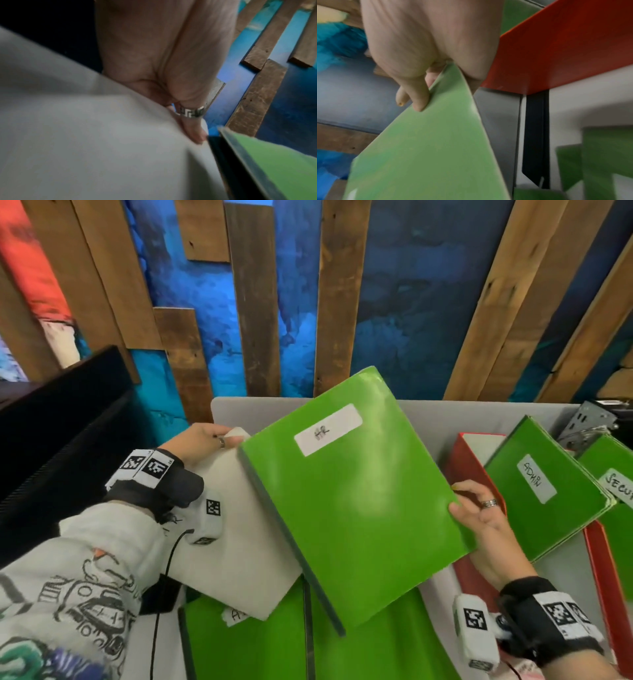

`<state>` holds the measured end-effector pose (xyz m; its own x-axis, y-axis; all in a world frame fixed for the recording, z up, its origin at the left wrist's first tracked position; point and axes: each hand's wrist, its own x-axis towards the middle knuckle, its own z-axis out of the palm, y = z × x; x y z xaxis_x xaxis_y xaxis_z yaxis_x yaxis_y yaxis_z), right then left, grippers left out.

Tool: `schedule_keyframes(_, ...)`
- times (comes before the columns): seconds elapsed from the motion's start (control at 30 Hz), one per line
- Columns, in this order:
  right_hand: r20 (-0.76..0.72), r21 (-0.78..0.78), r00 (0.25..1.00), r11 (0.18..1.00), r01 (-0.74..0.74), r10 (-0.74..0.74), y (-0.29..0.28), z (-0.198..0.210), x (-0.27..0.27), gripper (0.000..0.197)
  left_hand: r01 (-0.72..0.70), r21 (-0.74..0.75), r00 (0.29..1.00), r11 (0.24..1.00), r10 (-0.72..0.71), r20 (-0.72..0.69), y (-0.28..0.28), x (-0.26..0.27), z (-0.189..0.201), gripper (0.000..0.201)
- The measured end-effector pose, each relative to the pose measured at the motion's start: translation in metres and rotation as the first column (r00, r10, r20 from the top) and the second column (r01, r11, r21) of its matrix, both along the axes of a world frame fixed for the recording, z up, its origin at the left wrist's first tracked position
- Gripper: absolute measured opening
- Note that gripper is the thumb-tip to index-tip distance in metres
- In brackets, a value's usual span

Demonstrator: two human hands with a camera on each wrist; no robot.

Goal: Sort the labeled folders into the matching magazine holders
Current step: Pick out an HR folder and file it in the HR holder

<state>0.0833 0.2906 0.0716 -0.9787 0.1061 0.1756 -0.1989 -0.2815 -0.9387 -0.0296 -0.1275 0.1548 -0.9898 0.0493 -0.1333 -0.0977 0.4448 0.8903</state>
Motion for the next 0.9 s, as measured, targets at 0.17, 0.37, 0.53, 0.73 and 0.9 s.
schedule_keyframes(0.17,0.091,0.053,0.996,0.998,-0.032,0.027,-0.017,-0.035,-0.003,0.029,0.145,0.315,0.969,0.938,-0.199,0.148,0.028,-0.002,-0.006,0.027)
schedule_keyframes(0.37,0.14,0.119,0.985,0.989,0.087,-0.104,-0.032,-0.063,-0.006,0.07,0.218,0.329,0.945,0.919,-0.283,0.164,0.054,0.001,-0.021,0.021)
schedule_keyframes(0.53,0.089,0.372,0.967,0.909,0.189,-0.238,-0.037,-0.067,-0.01,0.026,0.292,0.258,0.929,0.921,-0.338,0.152,0.062,0.003,-0.034,0.058)
schedule_keyframes(0.73,-0.188,0.664,0.969,0.707,0.245,-0.159,-0.061,-0.033,-0.015,0.059,0.367,0.176,0.922,0.914,-0.382,0.062,0.078,0.0,-0.03,0.034)
schedule_keyframes(0.9,-0.324,0.618,0.934,0.714,0.328,-0.149,-0.079,-0.017,-0.024,0.07,0.437,0.141,0.896,0.889,-0.444,0.023,0.1,0.001,-0.025,0.03)
